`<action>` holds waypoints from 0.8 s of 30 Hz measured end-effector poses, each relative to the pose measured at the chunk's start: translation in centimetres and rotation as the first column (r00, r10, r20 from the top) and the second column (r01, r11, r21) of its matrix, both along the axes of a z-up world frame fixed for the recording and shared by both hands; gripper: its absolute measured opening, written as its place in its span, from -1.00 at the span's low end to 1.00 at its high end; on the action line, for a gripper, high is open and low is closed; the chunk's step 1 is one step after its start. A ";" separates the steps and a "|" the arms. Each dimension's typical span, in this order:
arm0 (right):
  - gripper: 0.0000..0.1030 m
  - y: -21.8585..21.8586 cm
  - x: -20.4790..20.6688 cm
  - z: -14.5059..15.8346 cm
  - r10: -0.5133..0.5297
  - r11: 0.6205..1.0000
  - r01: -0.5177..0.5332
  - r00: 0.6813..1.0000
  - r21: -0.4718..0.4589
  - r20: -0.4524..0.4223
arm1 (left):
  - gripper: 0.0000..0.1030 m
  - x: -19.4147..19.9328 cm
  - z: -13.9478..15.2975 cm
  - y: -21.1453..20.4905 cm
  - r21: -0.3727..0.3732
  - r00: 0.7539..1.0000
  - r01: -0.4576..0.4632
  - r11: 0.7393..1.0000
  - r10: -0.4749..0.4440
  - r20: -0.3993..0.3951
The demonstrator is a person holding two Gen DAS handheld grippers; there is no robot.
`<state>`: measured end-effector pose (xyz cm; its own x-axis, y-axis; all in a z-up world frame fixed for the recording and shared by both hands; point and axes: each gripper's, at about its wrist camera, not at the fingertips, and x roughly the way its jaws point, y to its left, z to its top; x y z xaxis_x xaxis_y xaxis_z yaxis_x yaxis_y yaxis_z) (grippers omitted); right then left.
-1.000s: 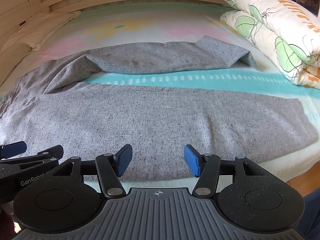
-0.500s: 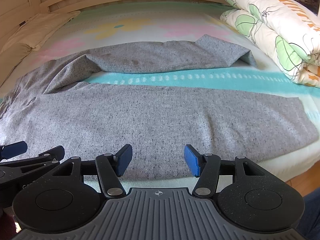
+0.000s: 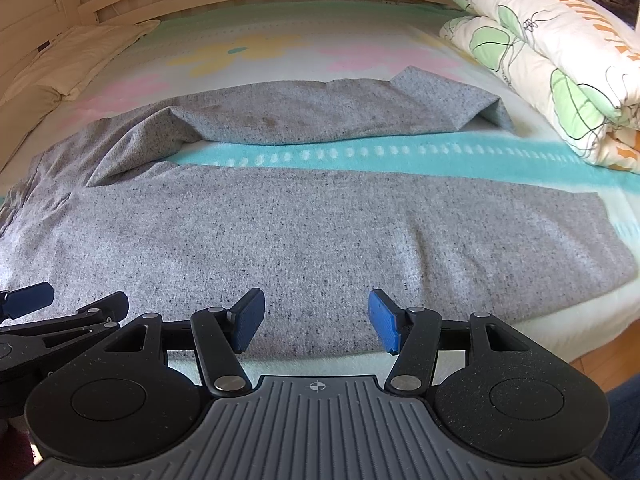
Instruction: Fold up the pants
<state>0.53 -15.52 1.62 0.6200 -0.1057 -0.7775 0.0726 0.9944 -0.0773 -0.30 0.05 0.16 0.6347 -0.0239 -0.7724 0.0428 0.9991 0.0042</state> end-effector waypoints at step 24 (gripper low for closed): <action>0.09 0.1 0.3 -0.3 -0.004 1.000 0.004 1.000 0.010 -0.014 | 0.47 0.0 0.2 0.5 -0.019 0.999 0.003 1.000 -0.003 0.035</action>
<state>0.84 -15.42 1.35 0.6088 -0.1003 -0.7870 0.0753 0.9948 -0.0685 -0.25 0.51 0.36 0.6613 -0.0406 -0.7490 0.0460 0.9989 -0.0136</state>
